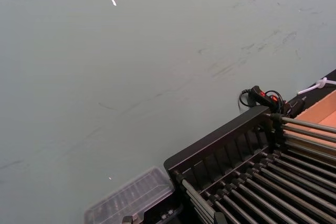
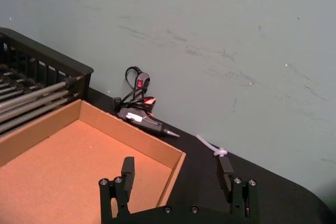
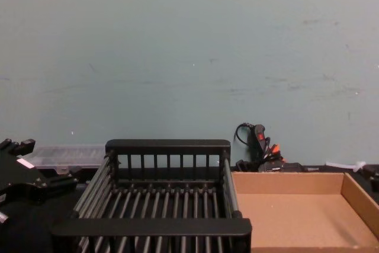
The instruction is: Pick up the white tape and place it into the black box , Pick up the silver tape and place it into the brown box.
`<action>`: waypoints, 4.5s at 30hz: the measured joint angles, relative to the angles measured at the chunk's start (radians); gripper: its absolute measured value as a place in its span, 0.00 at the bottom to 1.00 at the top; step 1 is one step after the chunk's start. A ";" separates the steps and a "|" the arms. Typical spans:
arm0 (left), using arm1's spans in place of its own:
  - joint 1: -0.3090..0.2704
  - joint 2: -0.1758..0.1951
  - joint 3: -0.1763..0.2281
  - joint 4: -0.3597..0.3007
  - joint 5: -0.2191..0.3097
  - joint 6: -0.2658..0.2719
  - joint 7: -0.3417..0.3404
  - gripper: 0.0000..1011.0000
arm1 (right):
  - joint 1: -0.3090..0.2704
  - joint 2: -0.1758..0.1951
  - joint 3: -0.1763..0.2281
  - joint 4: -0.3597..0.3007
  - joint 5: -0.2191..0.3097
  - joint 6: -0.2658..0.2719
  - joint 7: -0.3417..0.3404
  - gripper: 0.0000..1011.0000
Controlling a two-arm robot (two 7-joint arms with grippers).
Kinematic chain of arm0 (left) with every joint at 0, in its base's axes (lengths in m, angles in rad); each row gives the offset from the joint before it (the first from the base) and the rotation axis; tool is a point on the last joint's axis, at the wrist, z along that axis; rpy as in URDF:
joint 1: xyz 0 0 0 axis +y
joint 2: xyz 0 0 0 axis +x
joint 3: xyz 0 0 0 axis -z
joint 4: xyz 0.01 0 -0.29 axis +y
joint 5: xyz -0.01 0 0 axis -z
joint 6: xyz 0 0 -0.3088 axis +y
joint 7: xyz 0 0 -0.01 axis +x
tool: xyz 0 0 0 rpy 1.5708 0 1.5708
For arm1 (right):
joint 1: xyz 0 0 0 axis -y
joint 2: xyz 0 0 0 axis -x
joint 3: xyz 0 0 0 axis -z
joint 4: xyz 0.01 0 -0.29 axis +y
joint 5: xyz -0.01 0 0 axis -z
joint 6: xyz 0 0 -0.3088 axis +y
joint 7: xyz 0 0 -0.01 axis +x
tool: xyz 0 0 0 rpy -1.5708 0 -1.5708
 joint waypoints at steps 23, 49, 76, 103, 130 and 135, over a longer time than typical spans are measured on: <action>0.000 0.000 0.000 0.000 0.000 0.000 0.000 0.99 | -0.116 -0.006 0.103 -0.189 0.129 0.087 0.108 0.99; 0.000 0.000 0.000 0.000 0.000 0.000 0.000 0.99 | -0.317 0.035 0.158 -0.393 0.151 0.223 0.191 0.99; 0.000 0.000 0.000 0.000 0.000 0.000 0.000 0.99 | -0.372 0.029 0.163 -0.425 0.085 0.402 0.236 0.99; 0.000 0.000 0.000 0.000 0.000 0.000 0.000 0.99 | -0.337 -0.033 0.160 -0.374 0.010 0.492 0.265 0.99; 0.000 0.000 0.000 0.000 0.000 0.000 0.000 0.99 | -0.333 -0.050 0.165 -0.365 -0.002 0.504 0.270 0.81; 0.000 0.000 0.000 0.000 0.000 0.000 0.000 0.99 | -0.333 -0.050 0.165 -0.366 -0.002 0.504 0.269 0.67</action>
